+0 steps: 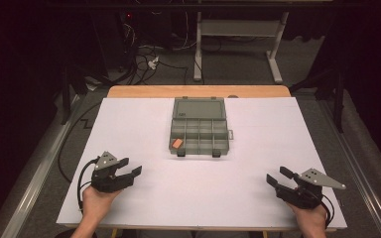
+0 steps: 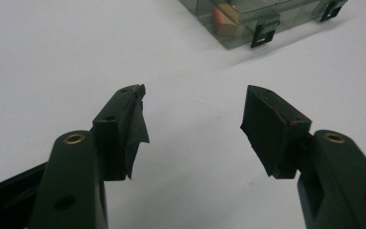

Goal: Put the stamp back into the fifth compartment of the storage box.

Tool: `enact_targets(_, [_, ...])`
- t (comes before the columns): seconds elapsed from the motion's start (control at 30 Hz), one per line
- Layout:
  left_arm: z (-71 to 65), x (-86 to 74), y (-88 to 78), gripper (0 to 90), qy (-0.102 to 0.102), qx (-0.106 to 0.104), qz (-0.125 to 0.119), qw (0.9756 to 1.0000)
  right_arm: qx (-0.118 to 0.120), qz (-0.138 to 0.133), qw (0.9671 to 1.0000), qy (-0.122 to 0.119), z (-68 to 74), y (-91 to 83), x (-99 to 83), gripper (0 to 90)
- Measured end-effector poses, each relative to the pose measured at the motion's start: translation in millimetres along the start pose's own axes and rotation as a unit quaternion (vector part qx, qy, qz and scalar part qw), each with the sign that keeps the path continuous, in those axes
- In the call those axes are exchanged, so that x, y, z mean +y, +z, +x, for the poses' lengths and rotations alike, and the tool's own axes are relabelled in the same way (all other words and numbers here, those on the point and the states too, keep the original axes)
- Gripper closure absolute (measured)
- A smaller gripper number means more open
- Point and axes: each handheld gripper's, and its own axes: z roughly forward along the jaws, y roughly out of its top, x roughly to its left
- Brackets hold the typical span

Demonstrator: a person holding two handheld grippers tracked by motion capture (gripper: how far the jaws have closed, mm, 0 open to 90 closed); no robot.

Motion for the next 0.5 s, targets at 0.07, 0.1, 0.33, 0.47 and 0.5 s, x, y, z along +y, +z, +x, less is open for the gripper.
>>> enact_targets(0.07, [0.8,-2.4,-1.1,39.8,-0.002,0.001,-0.003,1.0,-0.001,0.0,1.0,0.001,0.0,0.1,0.0,37.6])
enact_targets(0.1, [1.0,-3.5,-1.6,39.5,-0.003,0.001,-0.004,1.0,-0.001,0.0,1.0,0.001,0.1,0.0,0.1,37.7])
enact_targets(0.33, [1.3,-12.5,-6.5,38.5,-0.002,0.006,-0.012,0.9999,-0.004,0.001,1.0,0.003,0.6,-0.2,0.0,37.6])
enact_targets(0.47, [1.7,-18.2,-10.9,38.3,-0.002,0.011,-0.017,0.9998,-0.002,0.0,1.0,0.005,0.9,0.4,0.5,37.6])
enact_targets(0.5, [1.9,-19.9,-12.4,38.3,-0.001,0.012,-0.02,0.9997,-0.002,0.0,1.0,0.002,1.1,0.7,0.6,37.6])
